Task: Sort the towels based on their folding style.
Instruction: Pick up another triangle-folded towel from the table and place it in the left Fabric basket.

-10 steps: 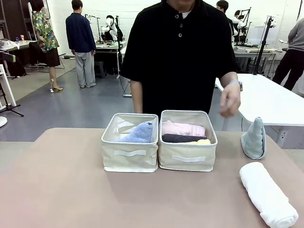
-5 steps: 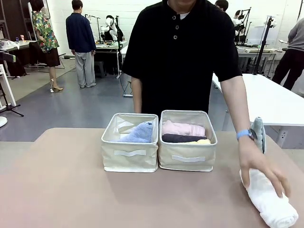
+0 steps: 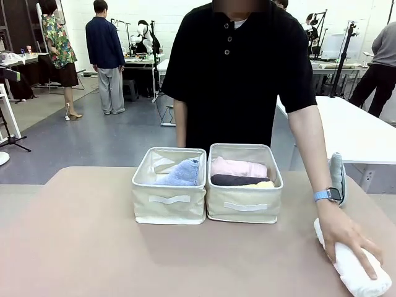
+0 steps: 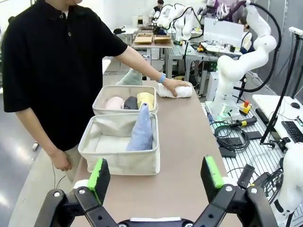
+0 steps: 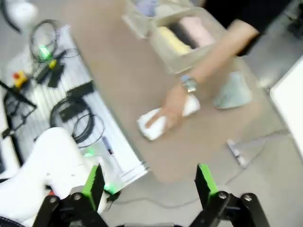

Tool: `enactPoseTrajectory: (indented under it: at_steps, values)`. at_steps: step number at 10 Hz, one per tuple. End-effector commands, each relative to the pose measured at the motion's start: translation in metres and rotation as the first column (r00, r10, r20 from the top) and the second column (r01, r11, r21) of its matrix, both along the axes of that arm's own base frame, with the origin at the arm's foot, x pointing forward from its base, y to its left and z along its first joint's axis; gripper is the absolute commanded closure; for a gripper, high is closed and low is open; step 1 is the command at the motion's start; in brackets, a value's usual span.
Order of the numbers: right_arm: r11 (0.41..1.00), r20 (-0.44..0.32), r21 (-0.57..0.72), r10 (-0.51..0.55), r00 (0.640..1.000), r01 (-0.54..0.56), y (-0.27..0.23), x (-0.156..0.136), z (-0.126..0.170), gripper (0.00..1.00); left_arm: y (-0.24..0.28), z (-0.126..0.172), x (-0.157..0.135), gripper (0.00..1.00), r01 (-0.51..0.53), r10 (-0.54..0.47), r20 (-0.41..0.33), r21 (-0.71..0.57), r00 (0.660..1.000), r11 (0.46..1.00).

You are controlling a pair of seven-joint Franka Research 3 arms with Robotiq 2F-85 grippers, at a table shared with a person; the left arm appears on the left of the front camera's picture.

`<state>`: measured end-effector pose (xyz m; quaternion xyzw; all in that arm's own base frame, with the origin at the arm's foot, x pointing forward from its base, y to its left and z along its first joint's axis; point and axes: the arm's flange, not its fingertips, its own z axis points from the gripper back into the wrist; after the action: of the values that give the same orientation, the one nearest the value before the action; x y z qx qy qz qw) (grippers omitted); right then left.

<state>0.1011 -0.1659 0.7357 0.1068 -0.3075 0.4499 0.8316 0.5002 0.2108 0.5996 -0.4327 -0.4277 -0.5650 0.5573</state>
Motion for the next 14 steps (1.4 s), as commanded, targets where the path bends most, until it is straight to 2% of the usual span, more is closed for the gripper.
enactPoseTrajectory:
  at_steps: [1, 4, 5, 14]
  values:
    - [0.99, 0.012, -0.104, -0.093, 0.996, 0.094, 0.012, 0.039, -0.011, 0.0, 0.0, 0.001, -0.002, 0.0, 0.003, -0.003, -0.001, 0.0, 1.0, 1.0]
    - [0.988, -0.03, -0.1, -0.12, 0.992, 0.116, 0.003, 0.05, -0.025, 0.0, 0.0, 0.001, -0.002, 0.0, 0.003, -0.003, -0.001, 0.0, 1.0, 1.0]
    - [0.992, 0.032, -0.084, -0.089, 0.996, 0.091, -0.004, 0.043, -0.01, 0.0, 0.0, 0.001, -0.002, 0.0, 0.003, -0.003, -0.001, 0.0, 1.0, 1.0]
    - [0.992, 0.032, -0.084, -0.089, 0.996, 0.091, -0.004, 0.043, -0.01, 0.0, 0.0, 0.001, -0.002, 0.0, 0.003, -0.003, -0.001, 0.0, 1.0, 1.0]
